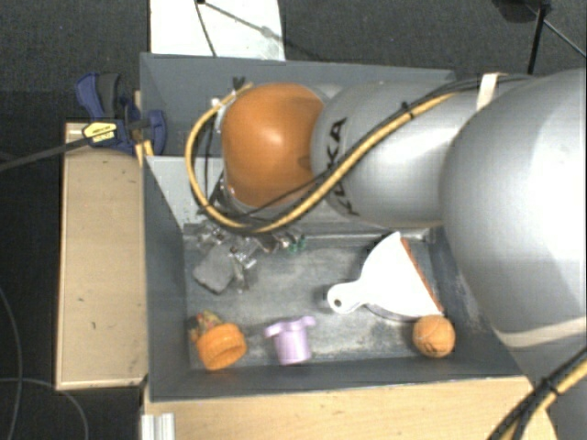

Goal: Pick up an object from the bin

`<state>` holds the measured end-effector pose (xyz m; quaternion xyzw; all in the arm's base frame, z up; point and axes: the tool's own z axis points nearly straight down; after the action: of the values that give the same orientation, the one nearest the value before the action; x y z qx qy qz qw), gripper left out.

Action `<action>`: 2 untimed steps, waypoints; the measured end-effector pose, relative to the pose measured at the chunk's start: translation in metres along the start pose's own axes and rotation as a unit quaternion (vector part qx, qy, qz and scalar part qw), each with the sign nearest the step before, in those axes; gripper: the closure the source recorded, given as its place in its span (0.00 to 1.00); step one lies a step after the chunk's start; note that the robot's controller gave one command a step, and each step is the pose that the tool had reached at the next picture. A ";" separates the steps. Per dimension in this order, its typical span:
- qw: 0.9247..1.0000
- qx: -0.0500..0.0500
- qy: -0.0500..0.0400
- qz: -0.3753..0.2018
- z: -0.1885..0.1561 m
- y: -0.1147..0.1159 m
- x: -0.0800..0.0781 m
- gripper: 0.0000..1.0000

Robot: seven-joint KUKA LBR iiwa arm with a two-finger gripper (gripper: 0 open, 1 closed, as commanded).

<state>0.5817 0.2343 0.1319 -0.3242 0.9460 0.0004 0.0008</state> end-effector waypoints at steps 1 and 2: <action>1.000 0.000 0.000 0.001 -0.017 0.000 0.000 1.00; 1.000 0.000 -0.001 0.002 -0.034 0.000 -0.001 1.00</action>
Offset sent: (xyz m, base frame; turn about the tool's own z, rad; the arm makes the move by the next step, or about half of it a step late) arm 0.0001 0.0001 0.0021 0.0000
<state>0.5825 0.2346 0.1661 -0.3225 0.9466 0.0004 0.0023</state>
